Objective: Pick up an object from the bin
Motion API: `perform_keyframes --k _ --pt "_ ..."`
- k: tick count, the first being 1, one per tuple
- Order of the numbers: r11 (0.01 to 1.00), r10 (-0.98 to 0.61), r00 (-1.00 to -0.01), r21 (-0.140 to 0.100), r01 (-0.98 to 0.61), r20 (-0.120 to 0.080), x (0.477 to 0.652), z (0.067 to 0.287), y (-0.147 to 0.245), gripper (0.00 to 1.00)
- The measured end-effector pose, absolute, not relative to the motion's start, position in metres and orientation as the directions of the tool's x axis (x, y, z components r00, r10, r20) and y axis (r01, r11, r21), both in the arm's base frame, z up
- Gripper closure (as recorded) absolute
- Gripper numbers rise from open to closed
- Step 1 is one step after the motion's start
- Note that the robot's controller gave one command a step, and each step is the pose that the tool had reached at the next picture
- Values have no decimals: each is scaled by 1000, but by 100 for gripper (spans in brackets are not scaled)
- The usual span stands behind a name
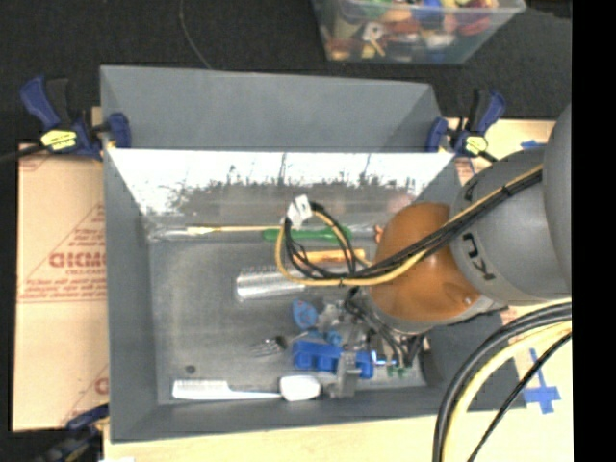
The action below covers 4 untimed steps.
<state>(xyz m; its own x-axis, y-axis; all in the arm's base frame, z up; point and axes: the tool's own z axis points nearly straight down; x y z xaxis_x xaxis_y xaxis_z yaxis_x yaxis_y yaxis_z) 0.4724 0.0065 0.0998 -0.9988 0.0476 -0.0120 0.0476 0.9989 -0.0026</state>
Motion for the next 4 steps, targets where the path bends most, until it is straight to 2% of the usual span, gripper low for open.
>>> perform_keyframes --k 1,2,3,4 --pt "930 368 -929 5 368 -22 477 70 2 0" --pt "970 244 -970 0 244 -21 476 71 20 100" --pt "970 243 -970 -1 243 -17 475 74 20 100" --pt "970 242 -970 0 242 -20 476 93 19 100"
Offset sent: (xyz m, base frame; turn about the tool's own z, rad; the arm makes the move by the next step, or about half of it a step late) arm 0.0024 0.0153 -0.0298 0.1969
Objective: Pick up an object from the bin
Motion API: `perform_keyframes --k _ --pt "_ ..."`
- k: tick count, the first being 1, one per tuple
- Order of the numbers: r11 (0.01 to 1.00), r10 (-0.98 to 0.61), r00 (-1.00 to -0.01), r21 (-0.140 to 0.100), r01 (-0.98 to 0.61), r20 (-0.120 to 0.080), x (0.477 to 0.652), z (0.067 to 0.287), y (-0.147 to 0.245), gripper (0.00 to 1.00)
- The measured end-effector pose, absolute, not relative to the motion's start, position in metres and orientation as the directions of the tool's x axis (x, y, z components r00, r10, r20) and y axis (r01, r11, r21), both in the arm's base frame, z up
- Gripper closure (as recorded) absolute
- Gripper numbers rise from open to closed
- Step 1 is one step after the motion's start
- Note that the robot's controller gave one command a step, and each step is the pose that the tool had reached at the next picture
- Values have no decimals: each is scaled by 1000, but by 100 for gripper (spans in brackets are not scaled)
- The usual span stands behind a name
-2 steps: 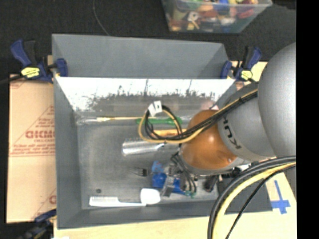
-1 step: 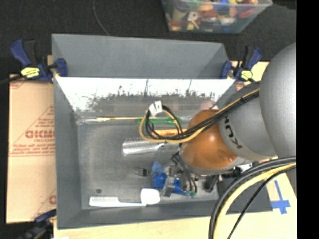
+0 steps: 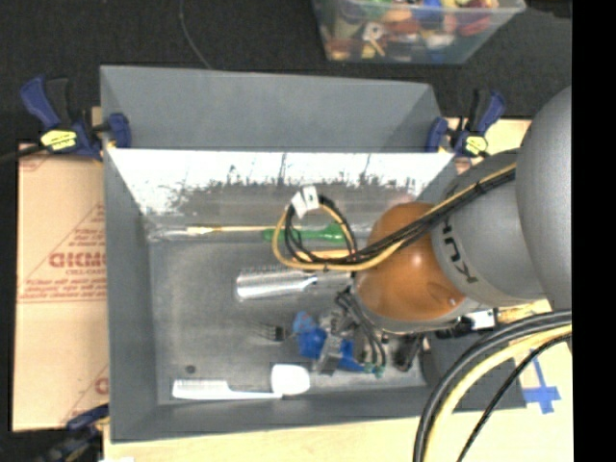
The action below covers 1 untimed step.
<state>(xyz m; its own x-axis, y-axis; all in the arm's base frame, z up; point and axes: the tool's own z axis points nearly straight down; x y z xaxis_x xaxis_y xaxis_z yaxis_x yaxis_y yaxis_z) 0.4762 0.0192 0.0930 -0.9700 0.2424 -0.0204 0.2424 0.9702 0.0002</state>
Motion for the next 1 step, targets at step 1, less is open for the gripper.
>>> perform_keyframes --k 1 --pt "971 240 -971 -1 240 -15 475 142 19 100"
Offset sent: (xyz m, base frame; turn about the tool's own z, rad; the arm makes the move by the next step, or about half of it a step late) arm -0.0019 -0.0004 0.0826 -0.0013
